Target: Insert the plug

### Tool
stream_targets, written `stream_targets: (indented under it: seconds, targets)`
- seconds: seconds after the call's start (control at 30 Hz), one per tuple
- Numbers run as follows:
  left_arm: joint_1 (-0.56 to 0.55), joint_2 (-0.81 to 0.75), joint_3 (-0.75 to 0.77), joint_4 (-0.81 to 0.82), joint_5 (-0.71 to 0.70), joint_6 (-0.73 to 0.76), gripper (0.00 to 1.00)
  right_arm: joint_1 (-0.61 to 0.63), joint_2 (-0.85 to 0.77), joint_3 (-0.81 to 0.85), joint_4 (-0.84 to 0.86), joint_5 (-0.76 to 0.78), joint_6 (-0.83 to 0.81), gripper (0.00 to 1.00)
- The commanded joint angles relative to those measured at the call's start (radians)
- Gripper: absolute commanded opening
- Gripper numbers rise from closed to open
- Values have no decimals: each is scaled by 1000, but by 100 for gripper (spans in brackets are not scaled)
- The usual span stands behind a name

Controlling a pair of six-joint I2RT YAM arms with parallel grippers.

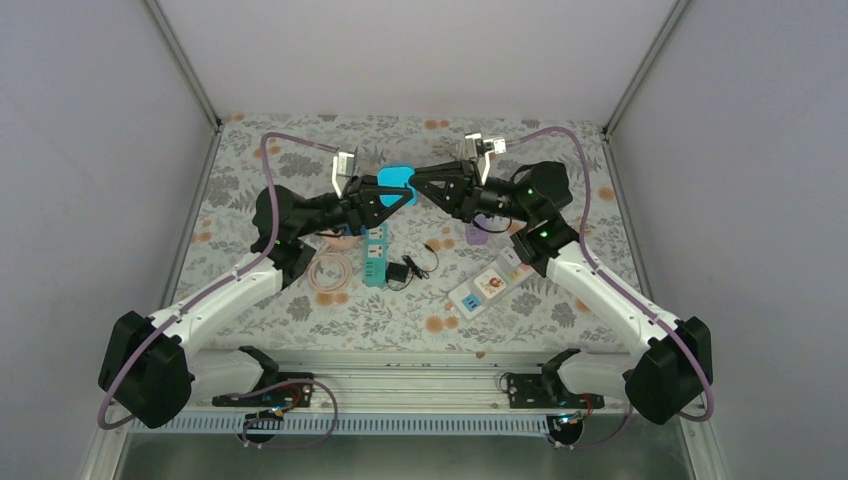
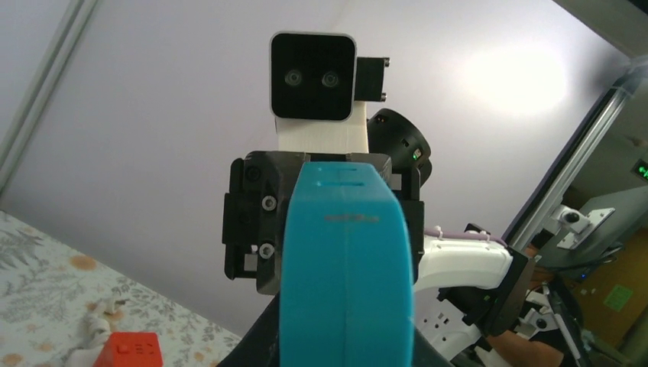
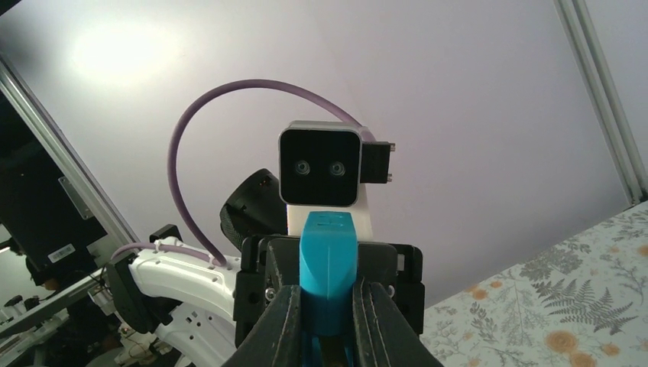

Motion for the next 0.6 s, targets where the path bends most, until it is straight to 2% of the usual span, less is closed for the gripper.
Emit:
stream_targets:
  seconds: [0.0,0.1,0.13,0.23,0.33,0.4,0.53,0.57]
  targets:
    - [-4,1,18,16,7,7,15,9,11,-7,22,22,-23,4]
    - [-4,4,20,13,7,11,15,9,11,-13,20,19,-28,4]
    - [-5,3,22,12,7,12,16,9,10,-16,17,20,-32,4]
    - [-4,2,22,6,3,13,30,9,7,-26,11,25,-38,4]
    - [-4,1,22,3,-9,12,31,9,3,-33,10,32,-40,4]
    - [-3,0,20,1,-13,14,27,10,4,-33,12,31,-40,3]
    - [-4,0,24,-26,-16,42,5,9,3,-36,12,27,-40,4]
    - [-4,-3,26,-46,-21,58,3,10,3,-37,11,26,-41,4]
